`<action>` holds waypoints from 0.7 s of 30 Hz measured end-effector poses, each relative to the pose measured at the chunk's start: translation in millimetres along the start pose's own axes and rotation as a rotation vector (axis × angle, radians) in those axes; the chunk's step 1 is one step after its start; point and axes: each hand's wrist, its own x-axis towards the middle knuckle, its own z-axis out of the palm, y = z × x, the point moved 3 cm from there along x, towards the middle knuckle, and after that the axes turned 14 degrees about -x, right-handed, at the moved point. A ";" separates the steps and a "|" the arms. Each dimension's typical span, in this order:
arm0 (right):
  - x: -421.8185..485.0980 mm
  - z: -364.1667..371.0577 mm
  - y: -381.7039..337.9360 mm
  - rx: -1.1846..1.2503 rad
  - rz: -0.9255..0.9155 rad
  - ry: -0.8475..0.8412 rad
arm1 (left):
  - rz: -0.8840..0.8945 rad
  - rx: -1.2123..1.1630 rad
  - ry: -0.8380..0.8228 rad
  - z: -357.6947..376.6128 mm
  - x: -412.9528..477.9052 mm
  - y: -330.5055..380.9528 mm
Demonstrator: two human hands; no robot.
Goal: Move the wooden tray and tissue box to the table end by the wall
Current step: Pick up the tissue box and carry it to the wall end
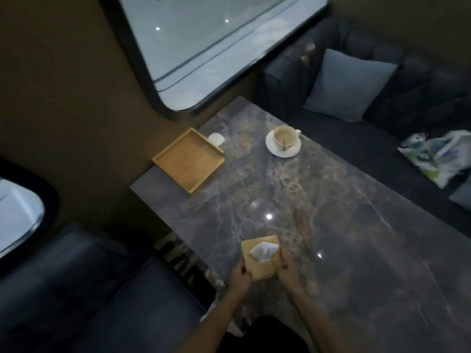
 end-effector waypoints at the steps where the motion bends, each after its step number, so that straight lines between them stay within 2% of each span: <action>1: 7.1 14.7 -13.4 -0.025 -0.032 0.036 | -0.020 0.000 0.049 -19.1 21.8 -14.1; 3: 11.4 33.7 -57.0 -0.087 -0.067 -0.029 | -0.024 -0.021 0.119 -57.6 49.9 -15.2; 5: 16.0 61.9 -99.7 -0.156 -0.134 -0.161 | -0.040 0.009 0.151 -94.4 45.0 26.5; 8: 27.4 99.3 -144.2 -0.308 -0.234 -0.080 | -0.060 -0.020 0.182 -145.7 69.1 35.5; 12: 36.7 148.6 -205.2 -0.337 -0.288 -0.120 | -0.132 -0.130 0.231 -205.3 108.0 24.0; 16: 41.3 169.6 -264.3 -0.188 -0.373 -0.240 | -0.091 -0.207 0.267 -243.7 90.9 103.6; 18: 46.1 178.0 -288.5 -0.118 -0.357 -0.293 | -0.117 -0.275 0.290 -262.6 97.0 128.3; 21: 49.8 187.9 -304.7 0.073 -0.316 -0.282 | -0.137 -0.387 0.255 -281.2 115.4 145.8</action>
